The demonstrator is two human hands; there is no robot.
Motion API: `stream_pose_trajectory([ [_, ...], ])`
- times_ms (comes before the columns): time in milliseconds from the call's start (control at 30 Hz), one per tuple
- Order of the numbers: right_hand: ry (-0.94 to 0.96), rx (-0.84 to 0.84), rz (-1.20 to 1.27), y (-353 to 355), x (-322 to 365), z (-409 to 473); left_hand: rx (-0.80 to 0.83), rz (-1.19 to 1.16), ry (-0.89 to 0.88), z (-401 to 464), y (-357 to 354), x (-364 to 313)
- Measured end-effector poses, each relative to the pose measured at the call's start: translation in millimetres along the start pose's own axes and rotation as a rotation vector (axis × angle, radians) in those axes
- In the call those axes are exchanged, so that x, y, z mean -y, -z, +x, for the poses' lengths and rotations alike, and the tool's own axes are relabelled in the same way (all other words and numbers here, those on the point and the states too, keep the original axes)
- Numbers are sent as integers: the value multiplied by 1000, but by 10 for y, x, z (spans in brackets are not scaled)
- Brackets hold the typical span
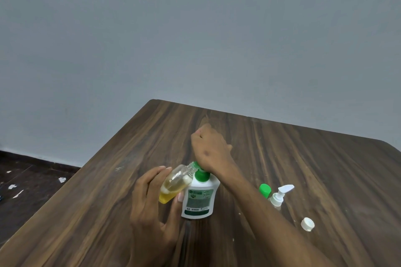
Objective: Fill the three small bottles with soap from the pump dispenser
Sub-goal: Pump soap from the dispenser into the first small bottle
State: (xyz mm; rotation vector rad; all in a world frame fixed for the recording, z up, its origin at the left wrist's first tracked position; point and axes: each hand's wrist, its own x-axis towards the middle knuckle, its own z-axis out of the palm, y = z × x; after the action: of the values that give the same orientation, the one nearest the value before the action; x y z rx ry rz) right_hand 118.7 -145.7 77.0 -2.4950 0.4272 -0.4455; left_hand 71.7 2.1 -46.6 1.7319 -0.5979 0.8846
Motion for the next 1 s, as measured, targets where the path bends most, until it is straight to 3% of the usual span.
stream_pose_trajectory([
  [1000,7,-21,11,-17,-17,-6,0,-8,-7,9,-11,7],
])
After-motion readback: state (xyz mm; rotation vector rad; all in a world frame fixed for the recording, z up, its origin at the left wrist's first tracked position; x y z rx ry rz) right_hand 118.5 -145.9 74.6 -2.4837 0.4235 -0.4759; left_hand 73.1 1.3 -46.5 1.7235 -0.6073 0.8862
